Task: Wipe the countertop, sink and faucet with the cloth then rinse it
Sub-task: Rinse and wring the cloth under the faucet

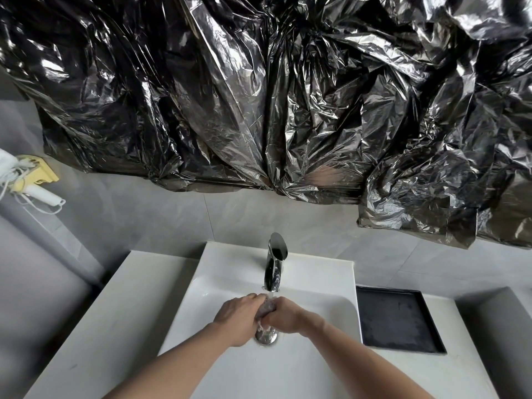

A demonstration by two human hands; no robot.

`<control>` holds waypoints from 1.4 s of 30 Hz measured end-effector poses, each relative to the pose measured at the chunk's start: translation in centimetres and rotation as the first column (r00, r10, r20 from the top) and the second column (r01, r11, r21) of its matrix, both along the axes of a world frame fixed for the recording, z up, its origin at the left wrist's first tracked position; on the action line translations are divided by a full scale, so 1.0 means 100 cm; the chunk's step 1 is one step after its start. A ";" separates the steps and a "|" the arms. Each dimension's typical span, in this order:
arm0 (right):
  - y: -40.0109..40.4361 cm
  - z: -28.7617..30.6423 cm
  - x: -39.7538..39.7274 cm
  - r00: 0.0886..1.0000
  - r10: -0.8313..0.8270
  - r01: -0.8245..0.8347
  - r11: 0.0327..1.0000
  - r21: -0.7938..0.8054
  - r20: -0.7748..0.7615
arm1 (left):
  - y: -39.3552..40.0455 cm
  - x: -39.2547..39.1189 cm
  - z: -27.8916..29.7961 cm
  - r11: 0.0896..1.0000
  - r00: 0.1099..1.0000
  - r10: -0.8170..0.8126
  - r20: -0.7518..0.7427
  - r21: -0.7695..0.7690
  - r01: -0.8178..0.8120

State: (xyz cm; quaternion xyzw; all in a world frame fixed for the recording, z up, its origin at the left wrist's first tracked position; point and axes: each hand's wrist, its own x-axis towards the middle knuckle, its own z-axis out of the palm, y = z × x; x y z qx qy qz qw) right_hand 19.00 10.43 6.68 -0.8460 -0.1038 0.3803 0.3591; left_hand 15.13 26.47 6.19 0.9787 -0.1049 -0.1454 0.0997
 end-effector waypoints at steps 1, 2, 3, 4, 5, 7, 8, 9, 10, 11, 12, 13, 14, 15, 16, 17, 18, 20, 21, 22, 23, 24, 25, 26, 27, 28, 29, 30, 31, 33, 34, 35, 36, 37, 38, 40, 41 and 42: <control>0.001 -0.001 0.000 0.999 0.025 -0.023 0.999 -0.040 0.040 | -0.002 0.004 0.002 1.000 1.000 0.009 0.012 0.019 -0.010; 0.000 -0.004 0.001 0.996 0.037 -0.031 0.997 -0.077 0.081 | -0.005 0.008 0.005 0.999 1.000 0.020 0.017 0.036 -0.021; 0.000 -0.004 0.000 0.991 0.046 -0.033 0.993 -0.110 0.124 | -0.006 0.012 0.008 0.998 0.999 0.027 0.016 0.049 -0.028; -0.001 -0.004 -0.002 0.983 0.065 -0.040 0.988 -0.147 0.174 | -0.008 0.016 0.009 0.998 0.999 0.039 0.003 0.056 -0.039; -0.002 -0.006 -0.003 0.971 0.077 -0.036 0.983 -0.182 0.226 | -0.011 0.019 0.011 0.996 0.998 0.061 -0.017 0.063 -0.060; -0.001 -0.006 -0.005 0.942 0.093 -0.007 0.966 -0.260 0.323 | -0.016 0.026 0.012 0.992 0.992 0.118 -0.052 0.040 -0.116; 0.000 -0.005 -0.006 0.922 0.111 0.004 0.955 -0.296 0.371 | -0.018 0.028 0.012 0.988 0.985 0.152 -0.078 0.017 -0.151; 0.000 -0.004 -0.007 0.910 0.132 0.001 0.947 -0.323 0.393 | -0.020 0.030 0.012 0.981 0.974 0.191 -0.125 -0.004 -0.193; 0.000 -0.002 -0.007 0.897 0.162 -0.013 0.939 -0.343 0.411 | -0.021 0.032 0.011 0.971 0.956 0.228 -0.187 -0.023 -0.236; 0.000 -0.002 -0.008 0.883 0.189 -0.024 0.933 -0.359 0.430 | -0.021 0.033 0.010 0.961 0.933 0.256 -0.254 -0.041 -0.275; 0.000 -0.003 -0.009 0.867 0.212 -0.035 0.929 -0.369 0.452 | -0.020 0.034 0.008 0.949 0.911 0.277 -0.306 -0.062 -0.309; 0.000 -0.005 -0.010 0.864 0.205 -0.031 0.933 -0.359 0.460 | -0.019 0.036 0.006 0.931 0.887 0.305 -0.347 -0.088 -0.354; -0.002 -0.008 -0.010 0.865 0.174 -0.011 0.945 -0.327 0.471 | -0.017 0.038 0.004 0.909 0.869 0.326 -0.374 -0.129 -0.396; -0.004 -0.011 -0.010 0.876 0.116 0.023 0.960 -0.280 0.467 | -0.016 0.038 0.004 0.879 0.855 0.342 -0.390 -0.190 -0.438; -0.007 -0.015 -0.009 0.896 0.035 0.068 0.974 -0.215 0.442 | -0.014 0.037 0.004 0.838 0.841 0.356 -0.408 -0.259 -0.480; -0.010 -0.018 -0.008 0.912 -0.044 0.111 0.983 -0.144 0.408 | -0.014 0.036 0.006 0.793 0.826 0.362 -0.433 -0.323 -0.517; -0.013 -0.021 -0.006 0.923 -0.098 0.140 0.986 -0.087 0.371 | -0.014 0.034 0.009 0.747 0.809 0.363 -0.462 -0.375 -0.549; -0.017 -0.024 -0.006 0.933 -0.139 0.153 0.988 -0.016 0.331 | -0.011 0.032 0.008 0.659 0.780 0.348 -0.520 -0.456 -0.598; -0.018 -0.024 -0.006 0.934 -0.159 0.165 0.986 0.009 0.321 | -0.010 0.031 0.006 0.625 0.775 0.341 -0.532 -0.487 -0.610; -0.019 -0.023 -0.005 0.931 -0.177 0.176 0.984 0.031 0.319 | -0.007 0.030 0.002 0.604 0.779 0.336 -0.529 -0.513 -0.610; -0.020 -0.022 -0.004 0.932 -0.190 0.183 0.982 0.050 0.308 | -0.006 0.029 -0.001 0.594 0.786 0.341 -0.517 -0.530 -0.606; -0.021 -0.022 -0.004 0.933 -0.190 0.178 0.982 0.065 0.305 | -0.006 0.028 -0.004 0.597 0.790 0.353 -0.501 -0.530 -0.602; -0.022 -0.021 -0.003 0.936 -0.181 0.169 0.983 0.065 0.304 | -0.006 0.027 -0.005 0.611 0.796 0.367 -0.481 -0.520 -0.596; -0.023 -0.022 -0.003 0.937 -0.169 0.161 0.986 0.052 0.305 | -0.006 0.026 -0.006 0.634 0.807 0.380 -0.453 -0.508 -0.583; -0.024 -0.025 -0.004 0.937 -0.169 0.165 0.985 0.039 0.305 | -0.008 0.026 -0.007 0.653 0.814 0.392 -0.428 -0.494 -0.574; -0.026 -0.028 -0.005 0.931 -0.185 0.186 0.982 0.028 0.315 | -0.009 0.026 -0.008 0.670 0.819 0.408 -0.403 -0.477 -0.568; -0.027 -0.031 -0.005 0.920 -0.213 0.218 0.976 0.021 0.328 | -0.011 0.026 -0.009 0.692 0.827 0.421 -0.372 -0.458 -0.558; -0.029 -0.034 -0.005 0.902 -0.244 0.255 0.967 0.016 0.357 | -0.012 0.025 -0.009 0.727 0.838 0.429 -0.337 -0.422 -0.542; -0.031 -0.036 -0.005 0.883 -0.262 0.280 0.960 0.010 0.389 | -0.014 0.023 -0.009 0.772 0.853 0.424 -0.305 -0.371 -0.516; -0.035 -0.037 -0.006 0.867 -0.237 0.269 0.963 -0.013 0.438 | -0.015 0.020 -0.009 0.841 0.883 0.402 -0.243 -0.285 -0.461; -0.037 -0.038 -0.007 0.873 -0.206 0.244 0.969 -0.031 0.442 | -0.016 0.020 -0.010 0.852 0.889 0.402 -0.220 -0.266 -0.451; -0.038 -0.040 -0.007 0.877 -0.192 0.231 0.972 -0.036 0.441 | -0.016 0.020 -0.009 0.852 0.891 0.406 -0.201 -0.271 -0.449; -0.039 -0.042 -0.006 0.877 -0.204 0.242 0.970 -0.034 0.435 | -0.018 0.020 -0.008 0.848 0.894 0.407 -0.189 -0.287 -0.446; -0.040 -0.044 -0.003 0.872 -0.217 0.261 0.965 -0.041 0.439 | -0.019 0.022 -0.007 0.838 0.894 0.407 -0.189 -0.312 -0.448; -0.041 -0.045 -0.001 0.870 -0.219 0.264 0.964 -0.041 0.441 | -0.020 0.023 -0.006 0.826 0.893 0.403 -0.203 -0.340 -0.450; -0.040 -0.044 0.003 0.885 -0.235 0.251 0.968 0.014 0.401 | -0.022 0.024 -0.004 0.795 0.885 0.406 -0.229 -0.389 -0.466; -0.038 -0.038 0.002 0.900 -0.276 0.263 0.961 0.083 0.338 | -0.022 0.024 -0.005 0.780 0.880 0.416 -0.232 -0.406 -0.476; -0.036 -0.033 0.002 0.908 -0.339 0.301 0.936 0.181 0.246 | -0.021 0.024 -0.006 0.769 0.877 0.420 -0.233 -0.423 -0.480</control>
